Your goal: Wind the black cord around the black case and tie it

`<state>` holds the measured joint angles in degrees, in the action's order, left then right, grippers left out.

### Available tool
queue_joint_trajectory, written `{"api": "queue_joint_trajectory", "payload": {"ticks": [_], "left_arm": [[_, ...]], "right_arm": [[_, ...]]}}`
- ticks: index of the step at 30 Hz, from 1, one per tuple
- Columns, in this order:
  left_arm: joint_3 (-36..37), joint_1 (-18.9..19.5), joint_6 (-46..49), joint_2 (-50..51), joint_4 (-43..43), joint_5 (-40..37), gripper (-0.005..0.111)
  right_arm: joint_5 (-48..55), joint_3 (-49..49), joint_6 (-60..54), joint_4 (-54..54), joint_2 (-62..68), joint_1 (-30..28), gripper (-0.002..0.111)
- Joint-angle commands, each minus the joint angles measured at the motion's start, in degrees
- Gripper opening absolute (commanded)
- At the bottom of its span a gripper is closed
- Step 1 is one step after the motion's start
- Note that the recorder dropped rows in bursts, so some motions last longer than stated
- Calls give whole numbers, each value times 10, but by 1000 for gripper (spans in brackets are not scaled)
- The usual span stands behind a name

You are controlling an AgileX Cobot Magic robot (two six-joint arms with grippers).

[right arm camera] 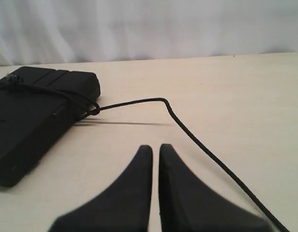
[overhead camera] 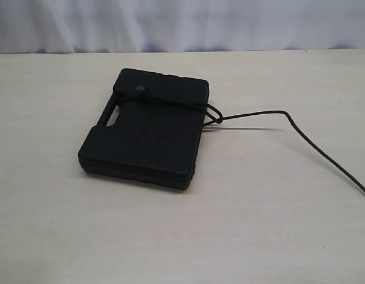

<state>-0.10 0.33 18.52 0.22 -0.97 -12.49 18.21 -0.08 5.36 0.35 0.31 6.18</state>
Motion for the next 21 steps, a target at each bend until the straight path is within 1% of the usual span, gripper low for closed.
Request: {"api": "queue_joint_trajectory", "payload": {"ticks": [1, 15, 18, 21], "left_arm": [[1, 0, 1, -2, 2, 4, 0], [1, 0, 1, -2, 2, 4, 0], [1, 0, 1, -2, 2, -33, 0], [1, 0, 1, -2, 2, -38, 0]], "right_arm": [[11, 1, -3, 3, -3, -3, 4], [11, 1, -3, 3, -3, -3, 4], [11, 1, -3, 3, -3, -3, 4], [12, 1, -3, 3, -3, -3, 4]]}}
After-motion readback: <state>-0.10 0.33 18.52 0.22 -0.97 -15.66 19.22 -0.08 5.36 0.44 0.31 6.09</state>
